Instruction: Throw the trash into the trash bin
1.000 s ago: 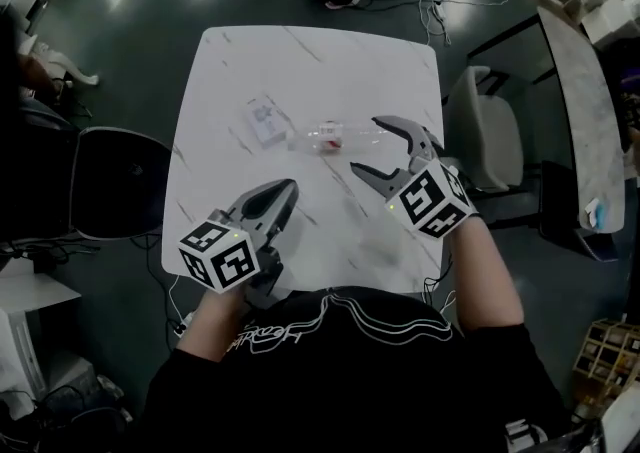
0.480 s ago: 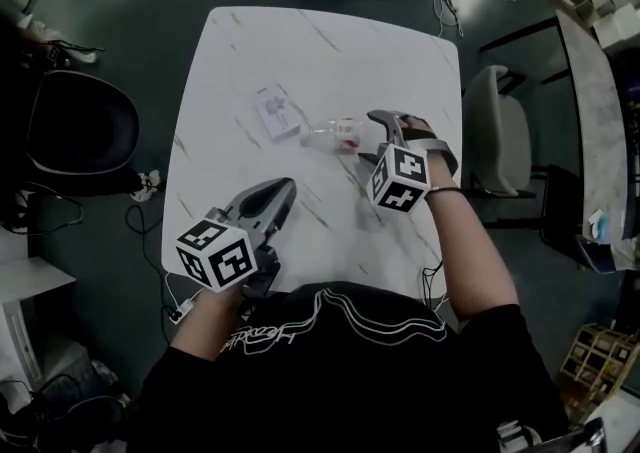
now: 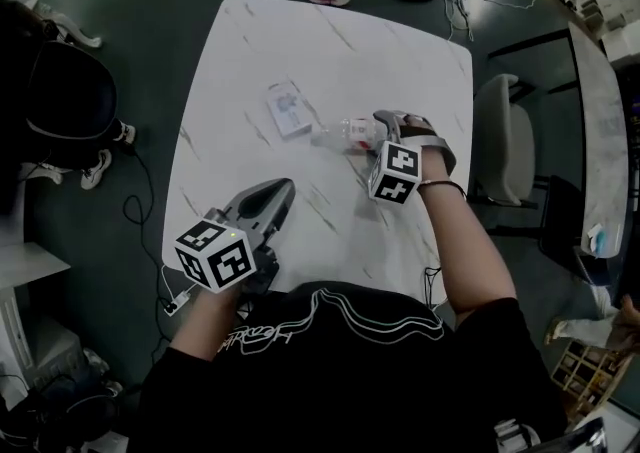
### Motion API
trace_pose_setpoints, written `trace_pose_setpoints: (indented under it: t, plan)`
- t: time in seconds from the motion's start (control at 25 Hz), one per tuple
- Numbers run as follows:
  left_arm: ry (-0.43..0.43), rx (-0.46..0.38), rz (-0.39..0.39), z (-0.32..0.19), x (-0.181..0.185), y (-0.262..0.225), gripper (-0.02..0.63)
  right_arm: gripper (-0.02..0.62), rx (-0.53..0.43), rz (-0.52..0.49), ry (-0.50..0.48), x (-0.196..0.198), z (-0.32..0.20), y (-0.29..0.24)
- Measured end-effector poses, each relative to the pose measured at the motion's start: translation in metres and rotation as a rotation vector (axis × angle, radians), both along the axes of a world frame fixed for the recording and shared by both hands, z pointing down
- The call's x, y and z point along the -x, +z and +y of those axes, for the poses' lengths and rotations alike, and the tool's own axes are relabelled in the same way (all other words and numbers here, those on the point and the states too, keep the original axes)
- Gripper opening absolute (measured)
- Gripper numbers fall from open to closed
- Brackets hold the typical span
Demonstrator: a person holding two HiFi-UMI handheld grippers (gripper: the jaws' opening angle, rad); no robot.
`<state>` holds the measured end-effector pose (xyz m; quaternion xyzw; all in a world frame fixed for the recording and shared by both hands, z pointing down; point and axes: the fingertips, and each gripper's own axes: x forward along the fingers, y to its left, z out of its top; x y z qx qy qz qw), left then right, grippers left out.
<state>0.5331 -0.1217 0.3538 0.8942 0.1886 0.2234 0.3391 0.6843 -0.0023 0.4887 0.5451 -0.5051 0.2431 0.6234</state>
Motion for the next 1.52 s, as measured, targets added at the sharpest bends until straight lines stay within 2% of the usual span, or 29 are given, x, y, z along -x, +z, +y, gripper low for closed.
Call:
trace_pose_setpoints:
  t: [0.28, 0.56, 0.84, 1.0, 1.16, 1.36, 1.52]
  plan:
    - [-0.045, 0.030, -0.009, -0.006, 0.004, 0.002, 0.005, 0.336, -0.015, -0.005, 0.005, 0.002, -0.002, -0.003]
    - [-0.047, 0.026, -0.006, -0.003, 0.016, -0.001, 0.006, 0.328, -0.032, 0.047, 0.019, 0.004, 0.000, -0.002]
    - [-0.097, 0.017, -0.008, 0.000, 0.039, -0.003, 0.006, 0.327, -0.107, 0.125, 0.046, 0.004, 0.001, -0.014]
    - [-0.145, 0.022, 0.014, 0.006, 0.058, -0.015, 0.005, 0.327, -0.206, 0.157, 0.076, 0.015, 0.007, -0.041]
    - [-0.151, 0.005, 0.075, 0.027, 0.079, -0.041, 0.006, 0.327, -0.355, 0.148, 0.137, 0.030, 0.018, -0.081]
    - [-0.179, -0.003, 0.133, 0.054, 0.103, -0.070, 0.006, 0.327, -0.529, 0.180, 0.135, 0.062, 0.036, -0.140]
    - [-0.200, -0.011, 0.165, 0.081, 0.122, -0.087, 0.006, 0.327, -0.703, 0.051, 0.167, 0.100, 0.050, -0.180]
